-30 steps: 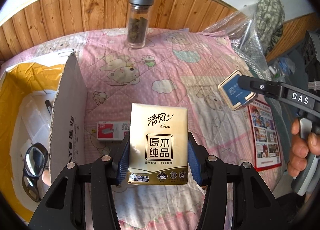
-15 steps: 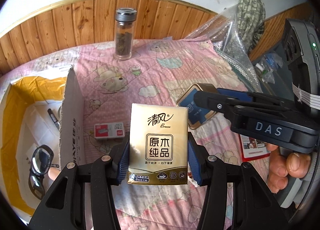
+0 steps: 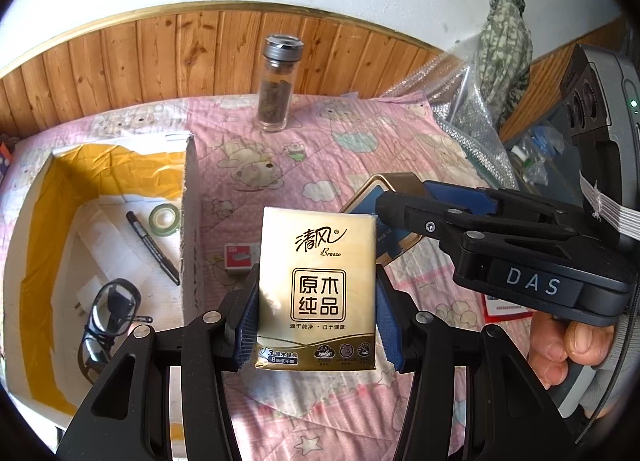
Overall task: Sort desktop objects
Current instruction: 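Carry the tissue pack and gold tin with both tools over the cardboard box, then open the right tool dropping the gold tin while the left tool releases the tissue pack, then move both tools back toward the staples box and clear vial on the bedspread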
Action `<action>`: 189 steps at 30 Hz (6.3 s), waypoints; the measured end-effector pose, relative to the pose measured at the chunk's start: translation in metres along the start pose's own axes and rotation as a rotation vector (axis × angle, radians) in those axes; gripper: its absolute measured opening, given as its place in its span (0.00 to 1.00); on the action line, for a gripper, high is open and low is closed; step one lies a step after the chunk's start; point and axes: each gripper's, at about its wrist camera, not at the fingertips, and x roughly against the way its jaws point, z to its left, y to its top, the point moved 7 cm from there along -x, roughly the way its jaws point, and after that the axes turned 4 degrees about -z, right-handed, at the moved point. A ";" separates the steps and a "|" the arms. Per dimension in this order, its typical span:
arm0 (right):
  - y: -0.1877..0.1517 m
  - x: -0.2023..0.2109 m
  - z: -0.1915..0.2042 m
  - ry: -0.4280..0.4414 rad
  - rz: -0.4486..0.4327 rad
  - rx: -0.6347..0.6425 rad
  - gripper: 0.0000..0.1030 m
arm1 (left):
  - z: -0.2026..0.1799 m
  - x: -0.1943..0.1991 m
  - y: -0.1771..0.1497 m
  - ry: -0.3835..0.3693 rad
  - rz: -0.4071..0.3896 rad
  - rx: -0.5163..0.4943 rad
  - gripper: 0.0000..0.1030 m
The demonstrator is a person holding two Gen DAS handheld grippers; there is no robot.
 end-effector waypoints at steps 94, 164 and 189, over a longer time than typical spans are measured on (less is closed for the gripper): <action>-0.073 -0.114 0.208 0.265 0.263 0.555 0.50 | 0.278 -0.086 -0.006 0.546 0.315 0.191 0.53; -0.043 -0.012 0.133 0.248 0.066 0.284 0.58 | 0.141 0.039 0.027 0.398 -0.019 0.047 0.54; -0.037 -0.029 -0.025 -0.021 0.135 0.226 0.59 | 0.042 -0.012 0.020 0.222 0.036 0.117 0.54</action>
